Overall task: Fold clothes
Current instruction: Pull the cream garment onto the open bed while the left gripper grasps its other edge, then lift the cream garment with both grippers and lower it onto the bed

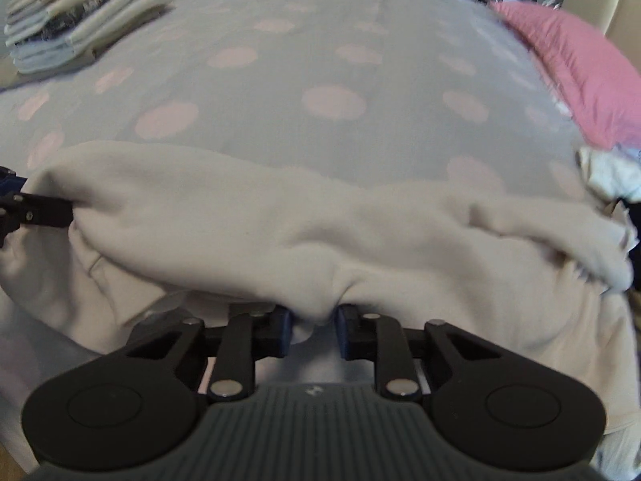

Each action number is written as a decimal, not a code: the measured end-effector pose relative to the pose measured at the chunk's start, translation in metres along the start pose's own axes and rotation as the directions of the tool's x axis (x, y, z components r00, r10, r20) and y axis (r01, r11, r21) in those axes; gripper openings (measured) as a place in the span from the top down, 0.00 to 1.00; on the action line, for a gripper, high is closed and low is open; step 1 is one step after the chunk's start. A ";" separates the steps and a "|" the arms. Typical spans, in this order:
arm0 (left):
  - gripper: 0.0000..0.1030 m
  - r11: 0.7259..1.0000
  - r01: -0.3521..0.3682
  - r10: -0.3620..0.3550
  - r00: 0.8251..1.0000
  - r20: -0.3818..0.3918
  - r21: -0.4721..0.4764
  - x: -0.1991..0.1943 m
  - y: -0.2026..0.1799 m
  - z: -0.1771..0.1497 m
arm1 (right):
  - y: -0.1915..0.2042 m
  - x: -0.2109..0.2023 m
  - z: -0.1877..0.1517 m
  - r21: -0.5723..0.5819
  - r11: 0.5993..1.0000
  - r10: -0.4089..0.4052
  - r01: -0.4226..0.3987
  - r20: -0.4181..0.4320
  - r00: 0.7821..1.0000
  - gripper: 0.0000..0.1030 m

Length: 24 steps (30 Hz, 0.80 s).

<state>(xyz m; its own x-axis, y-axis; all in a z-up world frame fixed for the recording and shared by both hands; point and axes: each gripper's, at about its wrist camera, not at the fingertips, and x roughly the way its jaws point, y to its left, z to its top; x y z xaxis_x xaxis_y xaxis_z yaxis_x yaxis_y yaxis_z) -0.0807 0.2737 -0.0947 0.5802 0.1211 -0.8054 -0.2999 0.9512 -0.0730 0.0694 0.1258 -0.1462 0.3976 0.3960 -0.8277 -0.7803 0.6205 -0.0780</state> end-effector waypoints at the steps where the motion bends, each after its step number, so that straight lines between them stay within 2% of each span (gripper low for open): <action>1: 0.83 1.000 0.001 -0.001 1.000 0.025 0.003 -0.012 0.000 0.004 | -0.001 -0.012 0.003 0.001 1.000 0.001 -0.001 0.023 1.000 0.78; 5: 0.83 1.000 0.017 -0.017 0.993 0.121 0.004 -0.060 0.000 0.020 | -0.006 -0.069 0.018 0.009 1.000 0.012 -0.013 0.127 0.992 0.79; 8: 0.84 1.000 0.028 -0.025 0.976 0.217 -0.010 -0.108 0.004 0.032 | -0.004 -0.117 0.033 0.021 0.999 0.028 -0.033 0.208 0.978 0.79; 10: 0.84 1.000 0.012 -0.011 0.952 0.305 -0.002 -0.147 0.005 0.041 | 0.001 -0.155 0.043 0.002 0.999 0.033 -0.035 0.280 0.959 0.79; 14: 0.84 1.000 -0.004 -0.005 0.890 0.455 0.017 -0.231 0.007 0.055 | 0.017 -0.232 0.064 -0.040 0.997 0.073 -0.063 0.409 0.910 0.80; 16: 0.84 0.999 -0.018 -0.001 0.860 0.510 0.033 -0.269 0.007 0.057 | 0.025 -0.267 0.071 -0.068 0.994 0.105 -0.083 0.455 0.884 0.80; 18: 0.84 0.999 -0.027 0.001 0.840 0.543 0.040 -0.300 0.007 0.058 | 0.035 -0.298 0.074 -0.102 0.988 0.150 -0.115 0.485 0.861 0.80; 20: 0.84 0.999 -0.019 -0.005 0.832 0.554 0.038 -0.321 0.010 0.058 | 0.043 -0.323 0.076 -0.138 0.978 0.206 -0.157 0.499 0.842 0.79; 21: 0.84 0.999 -0.008 -0.012 0.835 0.549 0.034 -0.326 0.013 0.058 | 0.047 -0.332 0.077 -0.162 0.970 0.241 -0.184 0.492 0.837 0.79; 23: 0.84 1.000 0.013 -0.021 0.854 0.520 0.019 -0.327 0.021 0.058 | 0.053 -0.341 0.078 -0.193 0.953 0.298 -0.233 0.465 0.834 0.79; 24: 0.84 1.000 0.021 -0.024 0.866 0.500 0.011 -0.324 0.026 0.057 | 0.055 -0.337 0.077 -0.200 0.948 0.313 -0.249 0.436 0.843 0.79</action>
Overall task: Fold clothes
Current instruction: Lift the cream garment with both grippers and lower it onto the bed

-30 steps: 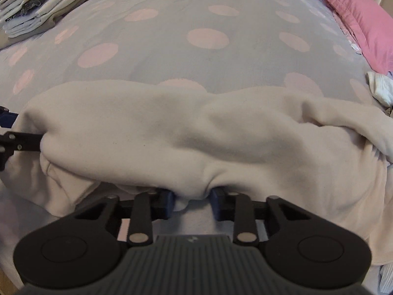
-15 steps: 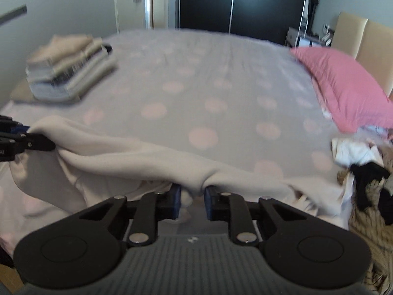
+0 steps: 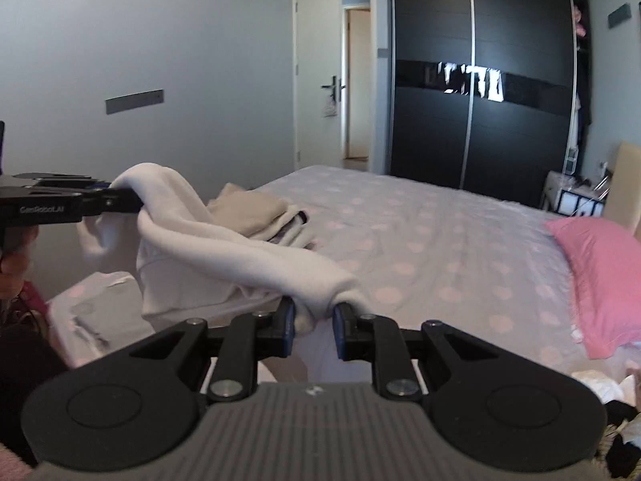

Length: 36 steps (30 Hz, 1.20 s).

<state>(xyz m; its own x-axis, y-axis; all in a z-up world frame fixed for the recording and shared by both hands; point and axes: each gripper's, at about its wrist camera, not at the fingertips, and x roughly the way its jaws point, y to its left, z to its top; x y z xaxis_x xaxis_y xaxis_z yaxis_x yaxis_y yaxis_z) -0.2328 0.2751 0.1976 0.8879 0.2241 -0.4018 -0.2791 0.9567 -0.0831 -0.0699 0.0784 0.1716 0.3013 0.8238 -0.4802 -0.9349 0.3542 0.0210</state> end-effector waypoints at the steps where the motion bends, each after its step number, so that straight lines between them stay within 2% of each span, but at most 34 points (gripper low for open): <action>1: 0.84 1.000 -0.002 0.002 0.999 -0.040 -0.009 0.009 0.006 -0.006 | 0.001 0.004 -0.002 0.002 1.000 0.018 -0.018 -0.029 0.999 0.79; 2: 0.84 1.000 -0.002 0.001 0.996 -0.086 -0.020 0.019 0.013 -0.015 | 0.000 0.010 -0.007 0.008 0.999 0.033 -0.032 -0.060 0.998 0.79; 4: 0.84 0.998 0.009 -0.021 0.977 -0.211 -0.055 0.044 0.030 -0.043 | -0.005 0.034 -0.027 0.037 0.999 0.042 -0.037 -0.144 0.989 0.79; 6: 0.84 0.996 0.014 -0.044 0.941 -0.335 -0.092 0.083 0.042 -0.076 | -0.010 0.060 -0.048 0.066 0.997 0.053 -0.038 -0.228 0.972 0.79; 8: 0.84 0.993 0.006 -0.058 0.892 -0.448 -0.117 0.124 0.051 -0.110 | -0.018 0.097 -0.075 0.091 0.995 0.059 -0.032 -0.314 0.947 0.79; 11: 0.84 0.995 -0.009 -0.051 0.827 -0.560 -0.103 0.171 0.057 -0.150 | -0.030 0.144 -0.110 0.120 0.993 0.055 -0.006 -0.408 0.911 0.79; 13: 0.84 0.994 -0.001 -0.067 0.798 -0.599 -0.113 0.194 0.064 -0.164 | -0.037 0.168 -0.127 0.103 0.995 0.027 0.020 -0.434 0.900 0.78; 14: 0.84 0.994 0.000 -0.066 0.793 -0.605 -0.107 0.200 0.068 -0.169 | -0.041 0.180 -0.134 0.098 0.995 0.016 0.031 -0.445 0.895 0.78; 18: 0.83 0.998 0.005 -0.043 0.789 -0.613 -0.064 0.224 0.071 -0.177 | -0.058 0.210 -0.149 0.130 0.990 0.014 0.051 -0.458 0.889 0.74; 24: 0.78 0.996 -0.023 -0.037 0.791 -0.611 -0.090 0.247 0.081 -0.194 | -0.087 0.244 -0.168 0.227 0.969 0.015 0.101 -0.460 0.888 0.65; 26: 0.69 0.996 -0.029 -0.029 0.803 -0.596 -0.087 0.247 0.083 -0.192 | -0.094 0.247 -0.171 0.271 0.956 0.028 0.110 -0.461 0.887 0.62; 27: 0.67 0.996 -0.031 -0.021 0.813 -0.582 -0.078 0.245 0.084 -0.190 | -0.097 0.248 -0.171 0.290 0.950 0.035 0.114 -0.461 0.887 0.56; 29: 0.55 0.998 -0.042 0.005 0.835 -0.549 -0.055 0.239 0.084 -0.185 | -0.102 0.246 -0.171 0.318 0.941 0.046 0.115 -0.459 0.887 0.51; 31: 0.54 0.999 -0.037 0.015 0.856 -0.516 -0.033 0.233 0.082 -0.177 | -0.106 0.242 -0.169 0.364 0.925 0.071 0.112 -0.453 0.889 0.47; 33: 0.54 1.000 0.004 0.004 0.870 -0.493 0.014 0.228 0.073 -0.172 | -0.111 0.236 -0.165 0.425 0.900 0.105 0.102 -0.438 0.893 0.36; 36: 0.54 0.990 0.081 -0.020 0.883 -0.469 0.111 0.221 0.055 -0.167 | -0.109 0.224 -0.159 0.422 0.902 0.100 0.097 -0.421 0.901 0.34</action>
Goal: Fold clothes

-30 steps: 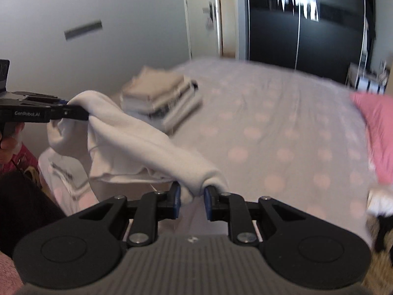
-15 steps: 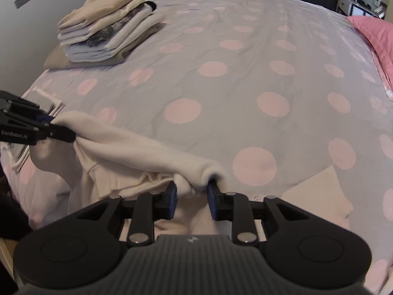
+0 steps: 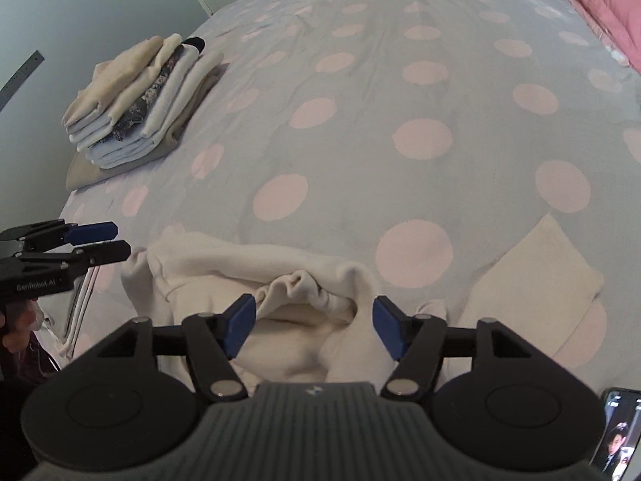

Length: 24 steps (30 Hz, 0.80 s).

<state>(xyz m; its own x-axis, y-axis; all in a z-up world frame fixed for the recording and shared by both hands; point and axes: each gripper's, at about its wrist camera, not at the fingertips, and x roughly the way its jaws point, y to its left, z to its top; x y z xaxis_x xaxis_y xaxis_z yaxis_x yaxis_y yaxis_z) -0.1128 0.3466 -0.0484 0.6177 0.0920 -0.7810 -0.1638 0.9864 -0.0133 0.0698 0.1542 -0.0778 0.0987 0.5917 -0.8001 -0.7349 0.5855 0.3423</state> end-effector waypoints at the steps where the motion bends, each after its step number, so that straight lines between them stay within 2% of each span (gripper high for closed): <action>1: 0.54 0.999 -0.001 0.001 1.000 -0.001 0.051 0.000 -0.008 -0.001 | 0.002 -0.003 -0.001 -0.023 1.000 -0.009 0.009 0.005 1.000 0.34; 5: 0.54 0.977 0.003 0.004 0.999 -0.033 0.215 0.009 -0.034 -0.010 | 0.010 -0.003 -0.010 -0.099 0.994 -0.037 0.037 -0.005 0.999 0.36; 7: 0.55 0.962 0.000 0.017 0.998 -0.057 0.273 0.017 -0.044 -0.015 | 0.013 0.000 -0.016 -0.129 0.991 -0.042 0.039 -0.020 0.999 0.41; 8: 0.56 0.955 -0.005 0.025 0.998 -0.063 0.295 0.020 -0.047 -0.019 | 0.015 0.003 -0.019 -0.144 0.989 -0.043 0.039 -0.029 0.999 0.44; 11: 0.57 0.939 -0.027 0.058 0.995 -0.081 0.344 0.032 -0.053 -0.026 | 0.019 0.011 -0.027 -0.199 0.977 -0.084 0.071 -0.055 0.995 0.44; 15: 0.57 0.921 -0.052 0.099 0.990 -0.103 0.386 0.047 -0.056 -0.035 | 0.025 0.015 -0.039 -0.292 0.946 -0.169 0.139 -0.083 0.982 0.37; 18: 0.57 0.894 -0.081 0.141 0.984 -0.105 0.440 0.056 -0.062 -0.042 | 0.028 0.015 -0.048 -0.333 0.931 -0.199 0.148 -0.123 0.972 0.37; 19: 0.57 0.885 -0.091 0.156 0.982 -0.106 0.457 0.058 -0.064 -0.043 | 0.028 0.017 -0.051 -0.343 0.928 -0.206 0.149 -0.138 0.969 0.41; 21: 0.65 0.864 -0.126 0.192 0.977 -0.089 0.488 0.061 -0.067 -0.045 | 0.028 0.020 -0.056 -0.363 0.920 -0.221 0.150 -0.164 0.961 0.67; 23: 0.74 0.852 -0.145 0.209 0.975 -0.074 0.503 0.064 -0.069 -0.046 | 0.026 0.021 -0.057 -0.378 0.912 -0.235 0.159 -0.163 0.958 0.71; 24: 0.77 0.854 -0.146 0.209 0.975 -0.072 0.499 0.065 -0.069 -0.045 | 0.025 0.019 -0.056 -0.374 0.914 -0.233 0.159 -0.161 0.959 0.77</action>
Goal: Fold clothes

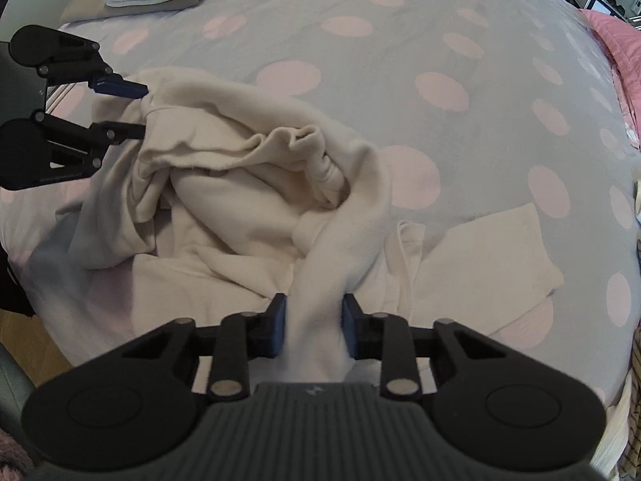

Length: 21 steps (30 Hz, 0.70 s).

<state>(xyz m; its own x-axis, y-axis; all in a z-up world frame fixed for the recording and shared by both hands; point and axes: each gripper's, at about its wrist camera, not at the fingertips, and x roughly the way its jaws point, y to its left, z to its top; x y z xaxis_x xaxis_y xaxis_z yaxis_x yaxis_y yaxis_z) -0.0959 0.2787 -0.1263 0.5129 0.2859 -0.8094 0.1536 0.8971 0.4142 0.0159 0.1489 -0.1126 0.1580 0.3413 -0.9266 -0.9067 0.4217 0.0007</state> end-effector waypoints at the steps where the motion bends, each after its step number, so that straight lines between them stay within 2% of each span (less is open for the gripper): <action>1: 0.84 1.000 -0.001 0.001 1.000 0.002 -0.004 0.001 0.001 0.001 | -0.002 -0.002 0.000 0.005 1.000 0.003 -0.003 0.005 1.000 0.78; 2: 0.91 1.000 -0.001 0.001 1.000 0.006 -0.013 0.000 0.002 0.002 | -0.004 -0.004 0.001 0.009 1.000 0.005 -0.005 0.011 1.000 0.81; 3: 0.94 0.999 -0.002 0.002 1.000 0.014 -0.034 -0.001 0.005 0.003 | -0.006 -0.006 0.002 0.013 1.000 0.004 -0.004 0.019 1.000 0.84; 5: 0.96 0.997 -0.001 0.004 1.000 0.030 -0.082 -0.006 0.014 0.006 | -0.013 -0.012 0.003 0.031 0.999 -0.009 0.007 0.038 0.999 0.86; 7: 0.97 0.985 0.008 0.000 0.999 0.045 -0.171 -0.017 0.031 0.010 | -0.023 -0.017 0.004 0.055 0.998 -0.039 0.036 0.054 0.998 0.88; 10: 0.97 0.942 0.052 -0.032 0.997 0.067 -0.331 -0.035 0.063 0.011 | -0.042 -0.024 0.006 0.103 0.990 -0.104 0.096 0.076 0.992 0.90; 13: 0.98 0.899 0.078 -0.044 0.995 0.089 -0.431 -0.050 0.090 0.007 | -0.058 -0.030 0.010 0.130 0.979 -0.168 0.154 0.100 0.981 0.92; 15: 0.98 0.881 0.081 -0.044 0.995 0.091 -0.467 -0.054 0.101 0.003 | -0.062 -0.030 0.014 0.116 0.973 -0.212 0.198 0.122 0.970 0.93; 17: 0.98 0.874 0.070 -0.038 0.996 0.076 -0.481 -0.052 0.108 -0.001 | -0.063 -0.024 0.019 0.092 0.967 -0.249 0.238 0.135 0.959 0.93; 21: 0.98 0.877 0.085 -0.090 0.996 0.013 -0.473 -0.032 0.099 -0.007 | -0.060 -0.009 0.025 0.084 0.981 -0.184 0.174 0.123 0.975 0.90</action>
<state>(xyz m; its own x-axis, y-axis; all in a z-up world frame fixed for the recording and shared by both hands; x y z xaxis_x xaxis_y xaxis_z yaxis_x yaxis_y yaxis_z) -0.1026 0.3607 -0.0625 0.5084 0.1997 -0.8377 -0.2213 0.9704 0.0970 0.0784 0.1421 -0.0951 0.3691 0.3587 -0.8574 -0.8290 0.5441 -0.1292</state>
